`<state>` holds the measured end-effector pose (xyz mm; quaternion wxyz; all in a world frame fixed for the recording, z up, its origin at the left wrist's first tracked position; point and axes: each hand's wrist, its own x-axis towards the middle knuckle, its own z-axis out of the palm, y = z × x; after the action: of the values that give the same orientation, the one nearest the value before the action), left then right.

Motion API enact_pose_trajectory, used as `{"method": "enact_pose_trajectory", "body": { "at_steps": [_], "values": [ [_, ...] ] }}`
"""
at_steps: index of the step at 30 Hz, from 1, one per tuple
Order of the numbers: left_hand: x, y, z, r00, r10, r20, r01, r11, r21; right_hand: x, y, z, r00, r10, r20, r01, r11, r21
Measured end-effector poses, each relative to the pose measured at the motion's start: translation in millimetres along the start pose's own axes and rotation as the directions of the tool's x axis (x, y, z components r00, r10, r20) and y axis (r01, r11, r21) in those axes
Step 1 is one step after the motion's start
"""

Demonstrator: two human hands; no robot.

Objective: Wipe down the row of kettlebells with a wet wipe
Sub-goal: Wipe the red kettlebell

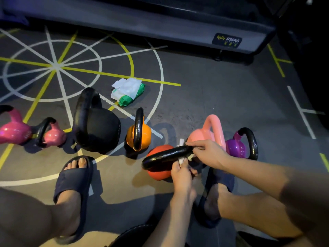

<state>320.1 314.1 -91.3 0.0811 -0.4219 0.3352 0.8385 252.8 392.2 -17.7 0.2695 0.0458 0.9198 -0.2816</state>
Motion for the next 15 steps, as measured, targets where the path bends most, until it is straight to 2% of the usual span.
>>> {"method": "enact_pose_trajectory", "body": {
  "at_steps": [3, 6, 9, 12, 15],
  "values": [
    [-10, 9, -3, 0.99, -0.122, 0.071, 0.136, 0.954, -0.267, -1, -2, 0, 0.999, 0.04, 0.005, -0.04, 0.997, 0.065],
    [-12, 19, -13, 0.96, -0.258, 0.113, 0.279, 0.824, -0.493, -3, -8, 1, 0.997, 0.068, 0.027, -0.071, 0.991, 0.113],
    [-11, 38, -38, 0.955, -0.282, 0.091, 0.275, 0.731, -0.624, 1, -8, 2, 0.996, 0.089, 0.027, -0.091, 0.986, 0.136],
    [-5, 48, -57, 0.973, -0.214, 0.087, 0.221, 0.756, -0.616, 0, -6, 3, 0.995, 0.089, 0.036, -0.094, 0.984, 0.149],
    [-5, 38, -46, 0.99, -0.135, 0.051, 0.144, 0.885, -0.444, -2, -1, 4, 0.997, 0.068, 0.029, -0.072, 0.987, 0.146]
  ]
}}
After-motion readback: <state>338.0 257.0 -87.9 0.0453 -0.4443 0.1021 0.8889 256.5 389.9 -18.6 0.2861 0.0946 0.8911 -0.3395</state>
